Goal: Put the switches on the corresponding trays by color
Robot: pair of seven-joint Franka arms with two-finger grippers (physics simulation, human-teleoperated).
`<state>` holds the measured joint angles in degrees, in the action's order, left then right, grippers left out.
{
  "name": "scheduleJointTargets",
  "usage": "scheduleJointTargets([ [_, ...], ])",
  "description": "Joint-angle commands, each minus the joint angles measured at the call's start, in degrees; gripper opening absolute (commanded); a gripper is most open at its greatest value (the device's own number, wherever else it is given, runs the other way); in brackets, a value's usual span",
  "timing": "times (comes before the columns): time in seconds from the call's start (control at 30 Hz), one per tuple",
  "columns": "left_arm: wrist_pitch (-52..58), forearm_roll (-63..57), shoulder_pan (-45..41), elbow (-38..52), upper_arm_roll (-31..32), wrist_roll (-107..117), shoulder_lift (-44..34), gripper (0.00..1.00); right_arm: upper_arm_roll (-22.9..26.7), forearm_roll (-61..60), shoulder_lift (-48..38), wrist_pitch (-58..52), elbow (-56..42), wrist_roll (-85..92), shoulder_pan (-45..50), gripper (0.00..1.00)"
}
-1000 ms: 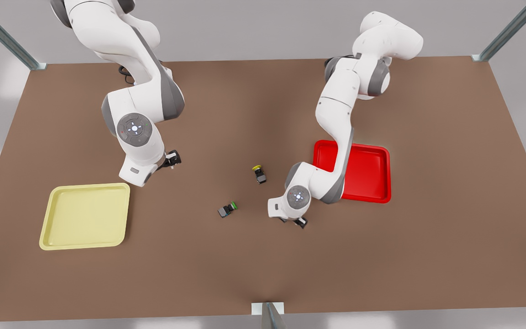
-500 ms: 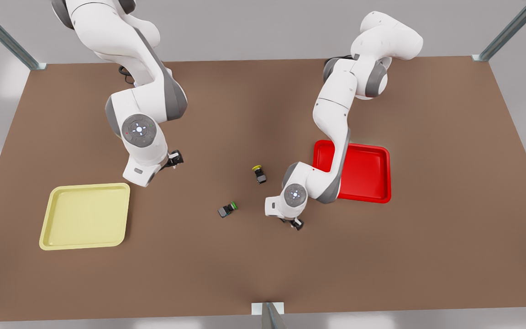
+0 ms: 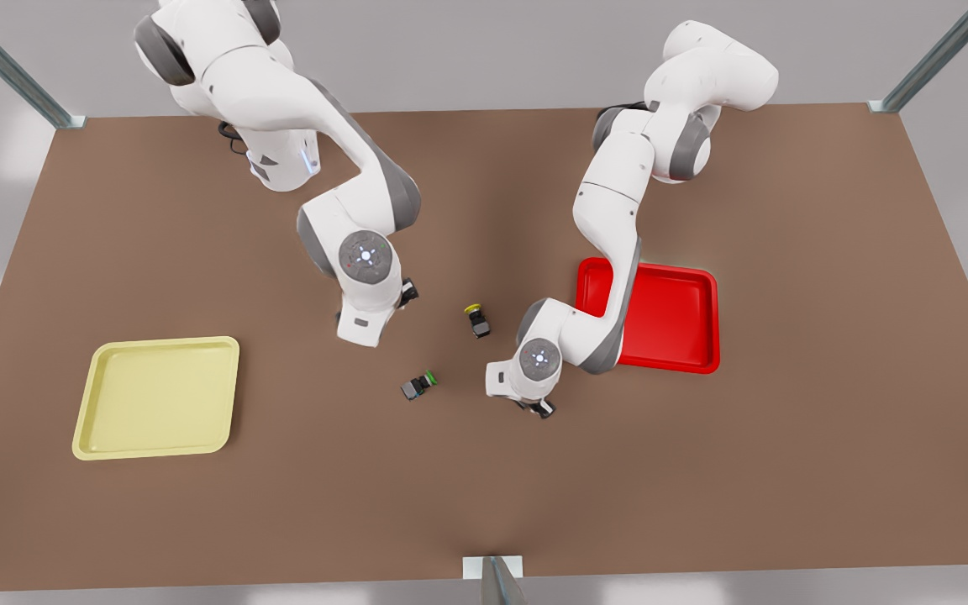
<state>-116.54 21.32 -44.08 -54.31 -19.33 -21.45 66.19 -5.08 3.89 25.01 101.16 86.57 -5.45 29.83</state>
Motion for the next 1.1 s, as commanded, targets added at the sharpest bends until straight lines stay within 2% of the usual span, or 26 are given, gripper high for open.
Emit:
scheduleJointTargets([
  [0.0, 0.09, 0.04, -0.04, 0.00, 0.00, 0.00, -0.01, 0.68, -0.02, -0.02, 0.39, 0.09, 0.00, -0.70, 0.14, 1.00],
  [0.07, 0.09, -0.05, -0.04, 0.00, 0.00, 0.00, -0.10, 0.67, -0.02, -0.02, 2.15, 0.71, 0.00, -1.32, 1.11, 1.00],
  [0.13, 0.18, -0.05, -0.04, 0.08, 0.00, 0.09, -0.10, 0.55, -0.02, -0.02, 2.68, 1.32, 0.00, -1.32, 1.55, 1.00],
  [0.43, 0.35, -0.05, -0.04, 0.00, 0.00, 0.18, -0.19, 0.56, -0.02, 0.07, 3.29, 1.76, -0.09, -1.32, 1.64, 1.00],
  [0.7, 0.35, 0.04, -0.13, 0.00, 0.00, 0.70, -0.19, 0.49, -0.02, 0.07, 3.03, 1.67, -0.09, -1.23, 1.64, 1.00],
  [0.87, 0.53, 0.04, -0.13, 0.00, 0.17, 0.88, -0.36, 0.49, -0.02, 0.07, 3.03, 1.59, -0.09, -1.23, 1.64, 1.00],
  [1.07, 3.78, 0.74, -0.22, -0.70, 0.44, 1.41, -4.49, 0.49, 0.07, 0.07, 3.03, 1.76, -0.09, -1.23, 1.90, 1.00],
])
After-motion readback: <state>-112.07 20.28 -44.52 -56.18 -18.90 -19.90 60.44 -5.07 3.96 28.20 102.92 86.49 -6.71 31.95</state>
